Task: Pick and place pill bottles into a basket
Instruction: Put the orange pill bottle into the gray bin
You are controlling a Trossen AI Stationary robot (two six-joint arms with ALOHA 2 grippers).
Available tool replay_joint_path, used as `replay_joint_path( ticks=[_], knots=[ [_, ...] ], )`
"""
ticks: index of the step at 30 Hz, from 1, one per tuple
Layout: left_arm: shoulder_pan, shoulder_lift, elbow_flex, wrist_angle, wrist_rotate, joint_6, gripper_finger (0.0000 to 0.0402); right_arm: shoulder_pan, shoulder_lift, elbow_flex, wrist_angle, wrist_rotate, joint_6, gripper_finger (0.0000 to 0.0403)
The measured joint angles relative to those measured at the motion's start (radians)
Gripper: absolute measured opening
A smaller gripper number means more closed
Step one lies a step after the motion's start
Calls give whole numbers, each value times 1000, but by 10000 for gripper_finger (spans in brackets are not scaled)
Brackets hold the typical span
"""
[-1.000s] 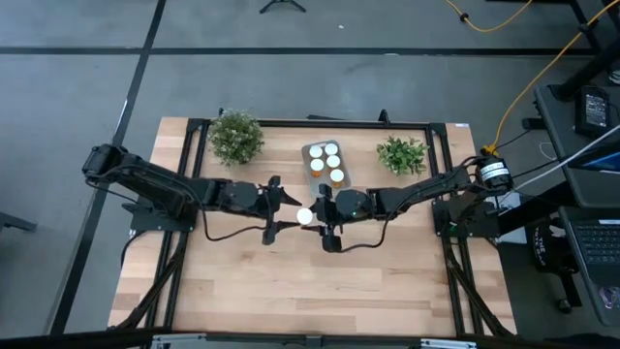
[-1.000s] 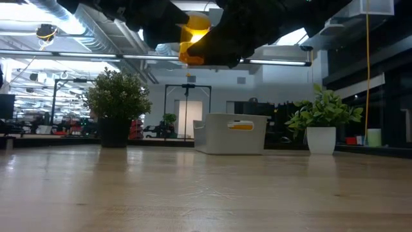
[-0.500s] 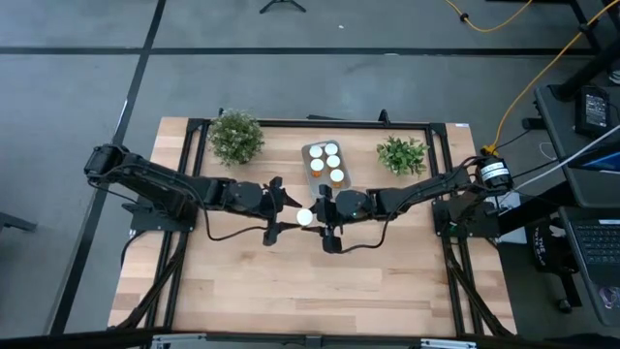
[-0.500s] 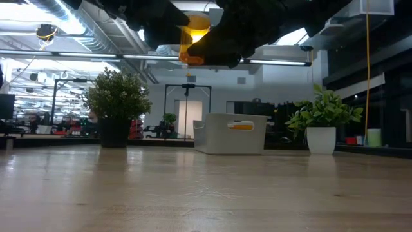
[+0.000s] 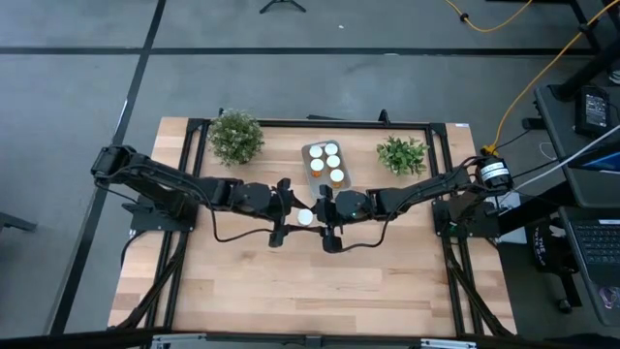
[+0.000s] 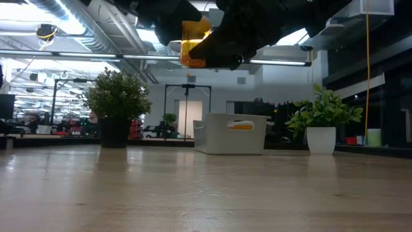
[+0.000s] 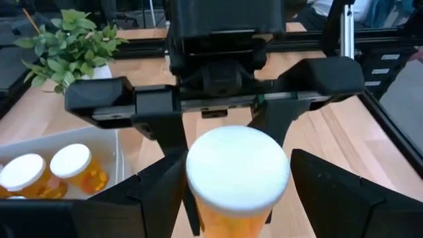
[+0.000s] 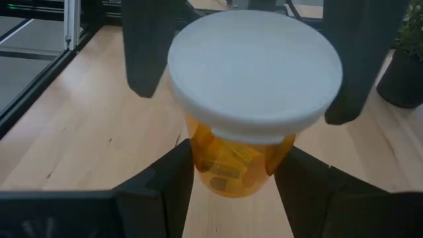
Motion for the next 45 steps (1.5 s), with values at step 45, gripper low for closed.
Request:
replay_joint_path(
  ticks=[45],
  knots=[
    [0, 0, 8, -59, 1, 34, 196, 0, 0, 0, 5, -3, -3, 207]
  ],
)
